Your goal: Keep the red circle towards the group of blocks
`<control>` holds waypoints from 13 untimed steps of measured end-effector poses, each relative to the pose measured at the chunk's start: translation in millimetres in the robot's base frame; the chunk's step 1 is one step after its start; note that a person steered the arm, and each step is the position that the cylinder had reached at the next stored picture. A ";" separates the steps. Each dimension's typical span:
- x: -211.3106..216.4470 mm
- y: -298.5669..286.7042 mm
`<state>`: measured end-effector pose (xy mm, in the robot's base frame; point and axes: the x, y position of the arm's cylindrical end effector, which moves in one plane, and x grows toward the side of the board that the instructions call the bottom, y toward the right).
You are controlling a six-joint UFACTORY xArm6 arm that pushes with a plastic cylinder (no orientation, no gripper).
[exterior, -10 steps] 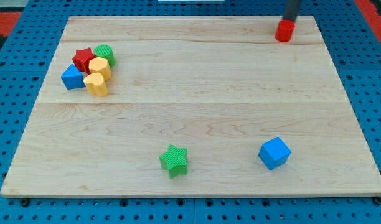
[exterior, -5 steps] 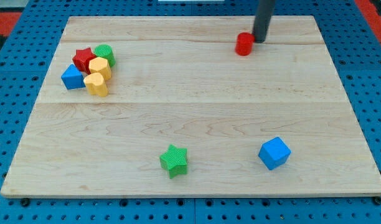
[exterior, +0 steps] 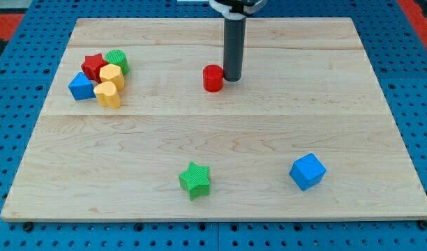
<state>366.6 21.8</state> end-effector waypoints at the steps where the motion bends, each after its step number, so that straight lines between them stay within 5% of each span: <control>1: 3.2 -35.3; 5: 37.3 -86.2; 11: 1.1 -67.1; 13: 0.3 -104.5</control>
<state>367.0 -82.7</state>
